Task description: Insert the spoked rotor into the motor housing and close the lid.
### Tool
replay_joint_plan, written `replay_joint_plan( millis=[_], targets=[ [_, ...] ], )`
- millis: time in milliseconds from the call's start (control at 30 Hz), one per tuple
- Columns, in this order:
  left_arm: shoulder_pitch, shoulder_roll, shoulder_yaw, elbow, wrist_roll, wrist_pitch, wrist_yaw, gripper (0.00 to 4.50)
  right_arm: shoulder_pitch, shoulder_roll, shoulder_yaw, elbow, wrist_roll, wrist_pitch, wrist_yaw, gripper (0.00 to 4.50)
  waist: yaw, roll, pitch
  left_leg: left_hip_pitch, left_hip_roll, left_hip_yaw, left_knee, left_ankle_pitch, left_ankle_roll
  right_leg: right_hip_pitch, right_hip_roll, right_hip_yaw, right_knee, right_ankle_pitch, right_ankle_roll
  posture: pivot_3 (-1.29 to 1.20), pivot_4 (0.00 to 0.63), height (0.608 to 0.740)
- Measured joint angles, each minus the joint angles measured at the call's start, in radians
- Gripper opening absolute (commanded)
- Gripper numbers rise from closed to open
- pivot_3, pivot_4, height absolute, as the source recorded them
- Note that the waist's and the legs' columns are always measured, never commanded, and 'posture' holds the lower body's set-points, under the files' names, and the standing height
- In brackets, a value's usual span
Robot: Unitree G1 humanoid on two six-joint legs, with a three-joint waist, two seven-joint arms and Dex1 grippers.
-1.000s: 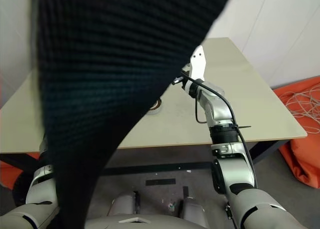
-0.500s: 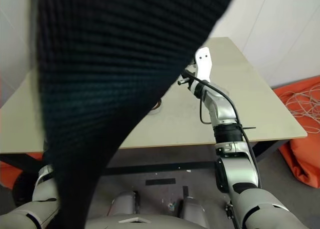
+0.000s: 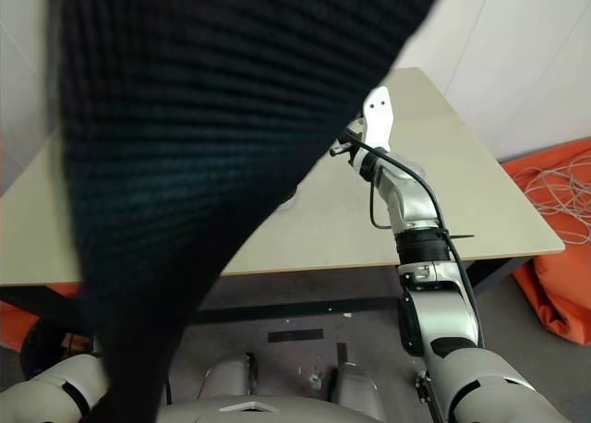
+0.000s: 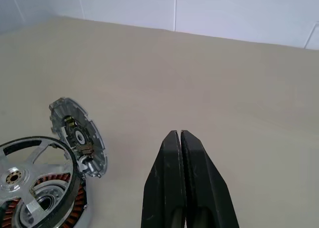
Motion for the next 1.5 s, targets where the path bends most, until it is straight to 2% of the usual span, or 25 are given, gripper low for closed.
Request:
replay_joint_plan(
  millis=[667, 733, 933, 1033, 1167, 1233, 1500],
  targets=[
    [0.032, 0.014, -0.031, 0.030, 0.100, -0.059, 0.001, 0.41, 0.002, 0.000, 0.000, -0.001, 0.000, 0.001, -0.005, 0.00, 0.005, 0.000, 0.000, 0.000, 0.001, 0.000, 0.000, 0.000, 0.001, 0.001, 0.000, 0.000, -0.001, 0.000, 0.000, 0.00, 0.000, 0.740],
    [0.032, 0.013, -0.032, 0.030, 0.111, -0.071, 0.002, 1.16, 0.002, 0.000, 0.000, -0.001, 0.000, 0.001, -0.006, 0.00, 0.005, 0.000, 0.000, 0.000, 0.001, 0.000, 0.000, 0.000, 0.001, 0.001, 0.000, 0.000, -0.001, 0.000, 0.000, 0.00, 0.000, 0.740],
    [0.016, 0.010, -0.022, 0.042, 0.111, -0.085, 0.006, 2.83, 0.002, 0.000, 0.000, -0.001, 0.000, 0.000, -0.006, 0.00, 0.006, 0.000, 0.000, 0.005, 0.000, 0.000, 0.000, -0.001, 0.002, 0.006, -0.001, 0.000, -0.001, 0.000, 0.000, 0.00, 0.000, 0.740],
    [0.010, 0.010, -0.015, 0.047, 0.110, -0.082, 0.021, 2.83, 0.002, 0.000, 0.001, -0.001, 0.000, 0.000, -0.005, 0.00, 0.005, 0.000, 0.000, 0.013, 0.000, -0.001, 0.000, -0.001, 0.002, 0.012, -0.001, 0.000, -0.001, -0.004, 0.006, 0.00, 0.000, 0.740],
    [0.025, 0.043, -0.022, 0.013, 0.108, -0.025, 0.023, 2.83, 0.002, 0.000, 0.001, -0.002, 0.000, 0.000, -0.005, 0.00, -0.002, 0.000, 0.000, 0.013, 0.001, -0.002, -0.001, -0.001, 0.002, 0.011, 0.000, 0.001, -0.001, -0.003, 0.007, 0.00, 0.000, 0.740],
    [0.054, 0.077, -0.039, -0.036, 0.107, 0.020, 0.014, 2.83, 0.002, 0.000, 0.001, -0.002, 0.000, 0.000, -0.005, 0.00, -0.004, 0.000, 0.000, 0.012, 0.001, -0.002, -0.003, -0.001, 0.002, 0.008, 0.000, 0.001, -0.001, 0.000, 0.001, 0.00, 0.000, 0.740],
    [0.176, 0.233, -0.013, -0.171, 0.089, 0.128, 0.000, 2.83, 0.001, 0.008, 0.005, -0.001, 0.000, -0.002, 0.000, 0.00, 0.001, 0.001, 0.000, 0.001, 0.001, 0.000, -0.002, -0.001, 0.002, 0.001, 0.000, -0.001, -0.003, 0.000, 0.000, 0.00, 0.000, 0.740]
  ],
)
